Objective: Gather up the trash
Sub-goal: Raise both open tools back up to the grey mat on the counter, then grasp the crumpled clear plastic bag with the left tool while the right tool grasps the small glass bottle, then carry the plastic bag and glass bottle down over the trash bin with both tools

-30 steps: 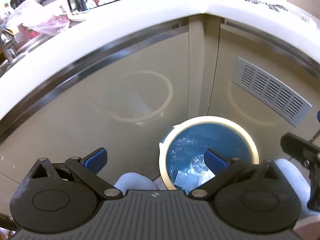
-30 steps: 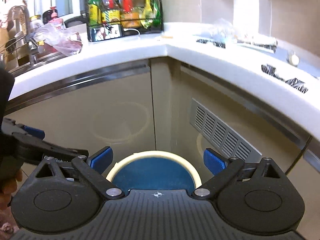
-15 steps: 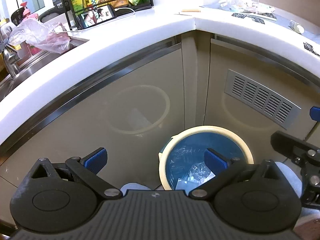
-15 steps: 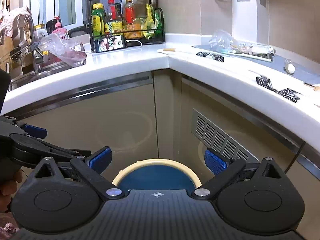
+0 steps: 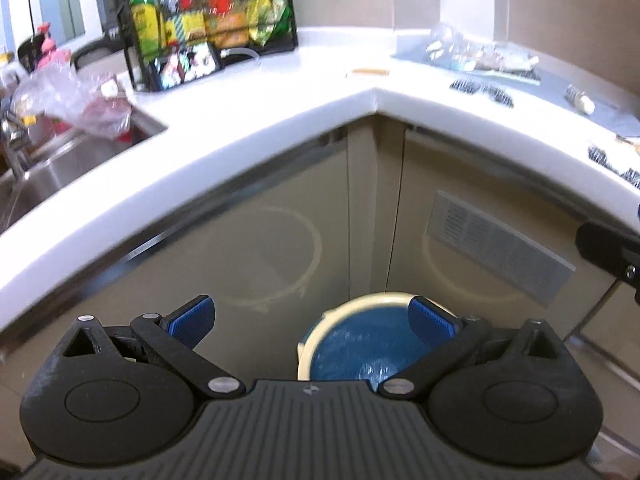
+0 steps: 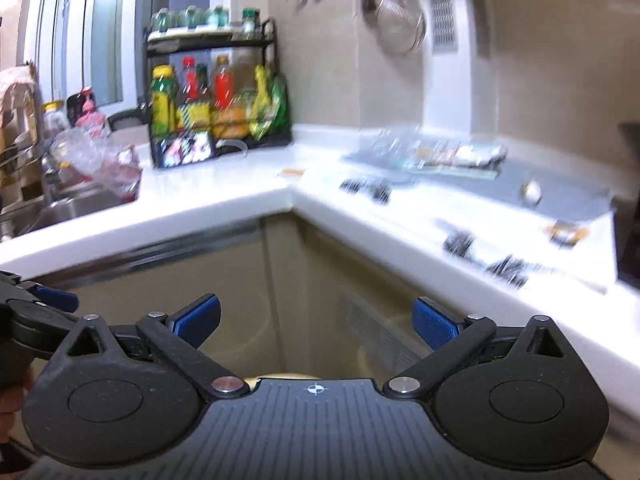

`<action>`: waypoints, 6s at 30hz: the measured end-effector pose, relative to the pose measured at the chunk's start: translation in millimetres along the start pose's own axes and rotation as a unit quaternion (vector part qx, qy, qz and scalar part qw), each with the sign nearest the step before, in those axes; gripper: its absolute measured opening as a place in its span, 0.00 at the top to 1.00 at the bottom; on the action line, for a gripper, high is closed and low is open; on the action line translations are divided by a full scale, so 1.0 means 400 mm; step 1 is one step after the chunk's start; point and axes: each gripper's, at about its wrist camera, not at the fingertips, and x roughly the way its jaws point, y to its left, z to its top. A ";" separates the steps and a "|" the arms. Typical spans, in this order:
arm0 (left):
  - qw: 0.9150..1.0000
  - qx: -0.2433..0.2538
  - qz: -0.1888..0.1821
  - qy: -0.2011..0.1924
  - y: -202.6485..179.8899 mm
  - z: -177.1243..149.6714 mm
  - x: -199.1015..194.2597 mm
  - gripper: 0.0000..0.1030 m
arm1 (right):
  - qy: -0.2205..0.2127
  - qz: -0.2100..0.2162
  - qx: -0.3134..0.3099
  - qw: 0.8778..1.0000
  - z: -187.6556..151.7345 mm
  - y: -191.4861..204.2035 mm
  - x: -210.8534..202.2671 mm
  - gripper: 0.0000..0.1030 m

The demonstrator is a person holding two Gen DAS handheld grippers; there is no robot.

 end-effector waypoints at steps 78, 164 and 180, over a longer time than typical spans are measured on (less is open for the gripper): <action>0.943 0.276 -0.166 -0.082 -0.789 0.869 0.679 0.95 | 0.044 -0.229 0.242 0.942 0.270 -0.636 0.569 0.29; 0.976 0.023 -0.201 0.083 0.022 -0.160 0.177 1.00 | 0.171 0.035 0.060 0.983 -0.117 -0.003 0.137 0.64; 0.975 0.047 -0.161 0.143 -0.052 -0.195 0.320 1.00 | 0.229 0.042 0.032 0.972 -0.196 0.026 0.235 0.64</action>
